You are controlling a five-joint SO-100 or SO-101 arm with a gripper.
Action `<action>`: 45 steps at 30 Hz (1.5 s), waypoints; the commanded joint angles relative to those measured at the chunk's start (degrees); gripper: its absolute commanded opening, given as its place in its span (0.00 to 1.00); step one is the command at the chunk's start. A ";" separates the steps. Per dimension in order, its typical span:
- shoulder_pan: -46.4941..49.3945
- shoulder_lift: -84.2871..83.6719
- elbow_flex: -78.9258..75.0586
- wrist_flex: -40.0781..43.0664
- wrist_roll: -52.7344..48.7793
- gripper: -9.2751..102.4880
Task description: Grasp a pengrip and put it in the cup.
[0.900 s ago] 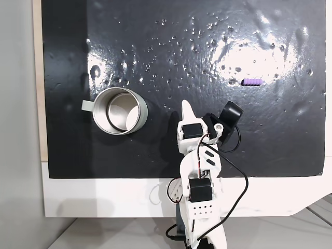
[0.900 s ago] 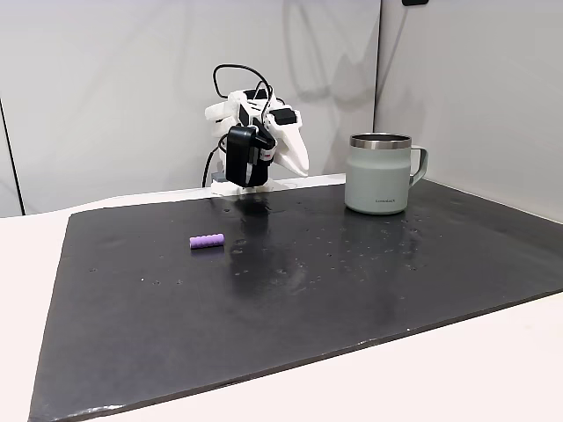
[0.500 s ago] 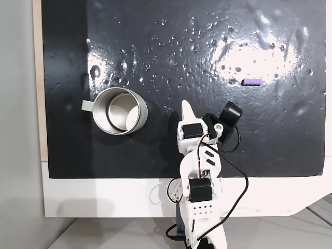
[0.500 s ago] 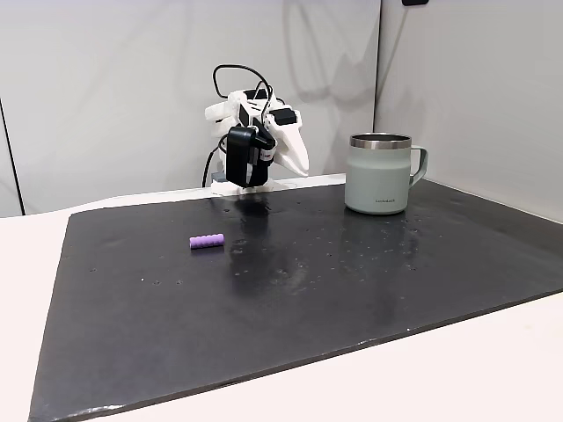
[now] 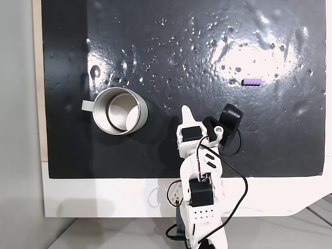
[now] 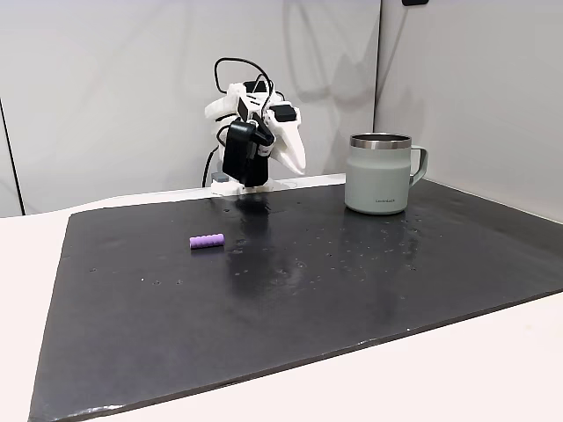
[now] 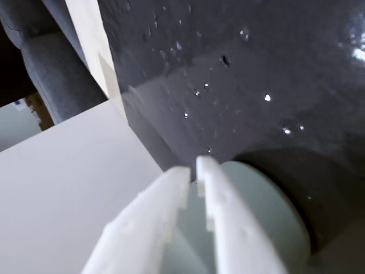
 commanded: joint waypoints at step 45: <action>27.95 -90.35 -94.57 44.56 -18.63 0.33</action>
